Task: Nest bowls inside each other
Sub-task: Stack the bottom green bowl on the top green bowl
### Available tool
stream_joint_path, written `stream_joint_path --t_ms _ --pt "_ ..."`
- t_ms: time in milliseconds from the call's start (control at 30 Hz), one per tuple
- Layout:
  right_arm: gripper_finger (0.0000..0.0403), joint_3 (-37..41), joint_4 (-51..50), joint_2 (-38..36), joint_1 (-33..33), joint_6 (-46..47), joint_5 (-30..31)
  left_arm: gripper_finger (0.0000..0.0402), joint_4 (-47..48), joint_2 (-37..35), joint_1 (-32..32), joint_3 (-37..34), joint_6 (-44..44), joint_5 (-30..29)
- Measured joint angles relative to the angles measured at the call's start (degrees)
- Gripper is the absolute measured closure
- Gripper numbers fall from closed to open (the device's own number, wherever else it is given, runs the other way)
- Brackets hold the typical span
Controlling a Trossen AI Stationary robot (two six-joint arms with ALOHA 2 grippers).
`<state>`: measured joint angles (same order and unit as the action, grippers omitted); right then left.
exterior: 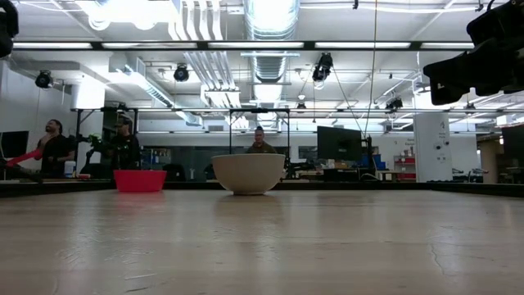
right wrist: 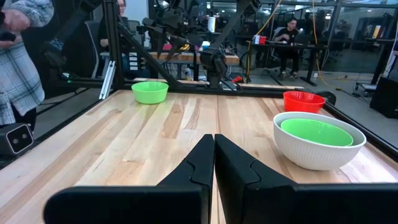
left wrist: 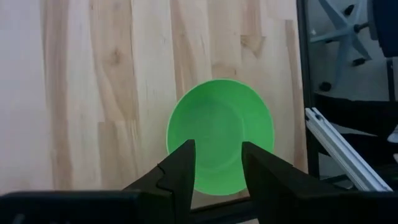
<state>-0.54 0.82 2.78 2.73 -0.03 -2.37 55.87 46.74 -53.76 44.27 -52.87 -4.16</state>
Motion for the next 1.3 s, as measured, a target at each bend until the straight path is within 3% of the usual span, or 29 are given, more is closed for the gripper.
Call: stream_joint_path --t_ms 867,1300 --pt "0.0394 0.01 0.0 0.0 0.01 0.01 -0.02 0.0266 -12.82 0.11 -0.24 -17.09 -10.95 1.08" --pt "0.0394 0.01 0.02 0.0 0.01 0.0 0.0 0.0266 -13.92 0.15 -0.18 -19.72 -13.1 0.7"
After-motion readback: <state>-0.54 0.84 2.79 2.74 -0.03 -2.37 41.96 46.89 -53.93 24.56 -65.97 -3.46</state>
